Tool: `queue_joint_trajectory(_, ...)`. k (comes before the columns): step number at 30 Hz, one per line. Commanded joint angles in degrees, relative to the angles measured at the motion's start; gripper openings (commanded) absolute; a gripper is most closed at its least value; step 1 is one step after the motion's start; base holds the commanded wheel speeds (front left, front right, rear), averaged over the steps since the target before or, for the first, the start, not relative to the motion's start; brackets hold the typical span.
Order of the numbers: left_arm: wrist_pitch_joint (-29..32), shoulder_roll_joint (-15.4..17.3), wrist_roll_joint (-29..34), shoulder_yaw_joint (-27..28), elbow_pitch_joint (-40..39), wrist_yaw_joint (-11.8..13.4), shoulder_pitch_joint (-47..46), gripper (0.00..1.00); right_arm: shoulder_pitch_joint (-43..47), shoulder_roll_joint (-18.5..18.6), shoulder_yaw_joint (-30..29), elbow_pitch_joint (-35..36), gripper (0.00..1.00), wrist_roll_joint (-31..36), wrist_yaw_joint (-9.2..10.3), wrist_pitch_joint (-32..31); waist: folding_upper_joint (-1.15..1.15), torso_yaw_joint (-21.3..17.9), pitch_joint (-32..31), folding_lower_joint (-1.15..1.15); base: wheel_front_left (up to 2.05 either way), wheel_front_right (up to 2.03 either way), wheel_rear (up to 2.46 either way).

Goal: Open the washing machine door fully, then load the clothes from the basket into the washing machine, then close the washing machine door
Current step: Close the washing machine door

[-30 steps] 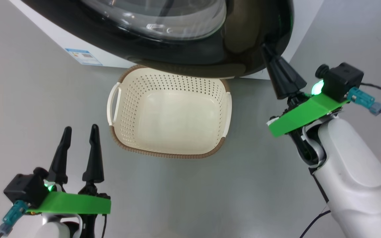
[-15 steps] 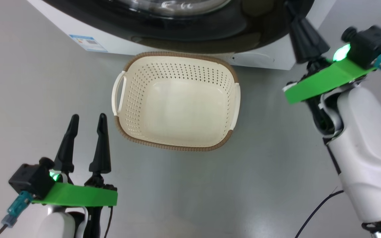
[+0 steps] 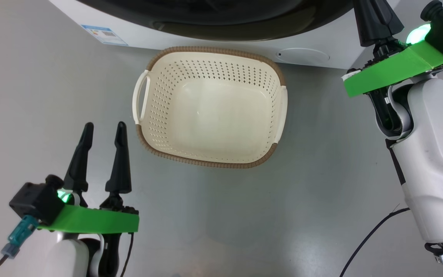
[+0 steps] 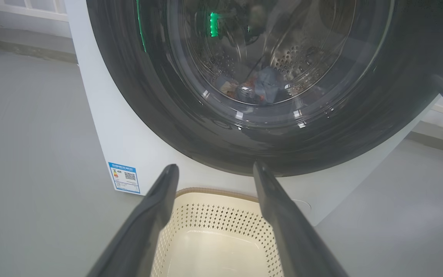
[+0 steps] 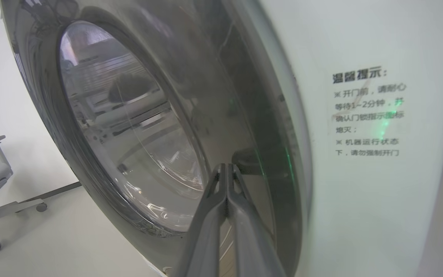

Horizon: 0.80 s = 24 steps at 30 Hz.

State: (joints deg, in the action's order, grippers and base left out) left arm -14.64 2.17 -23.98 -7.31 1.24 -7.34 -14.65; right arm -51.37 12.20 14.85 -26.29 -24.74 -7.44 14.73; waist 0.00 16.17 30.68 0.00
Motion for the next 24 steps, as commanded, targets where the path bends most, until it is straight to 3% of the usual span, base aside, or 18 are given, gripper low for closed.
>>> queue_joint_trajectory(1, -0.4, 1.0, -0.5, 1.6, -1.6, -0.1, -0.9, 1.0, -1.2, -1.1, -0.3, 1.3, 0.0, 0.4, -0.05, 0.3, 0.0, 0.1, 0.1, 0.0, 0.0, 0.0, 0.0)
queue_joint_trajectory(10, -0.4, 0.9, -0.5, 1.6, -1.3, -0.1, -1.4, 1.0, -2.1, -1.8, -1.1, 1.0, 0.0, 1.3, -0.05, 0.3, 0.0, 0.2, 0.4, 0.0, 0.0, 0.0, 0.0)
queue_joint_trajectory(24, -0.4, 1.1, -0.4, 2.2, -0.1, -0.1, -0.5, 1.0, 2.1, -2.8, 2.2, 1.8, 0.0, 0.5, -0.05, 0.3, 0.0, -1.2, -2.8, 0.0, 0.0, 0.0, 0.0)
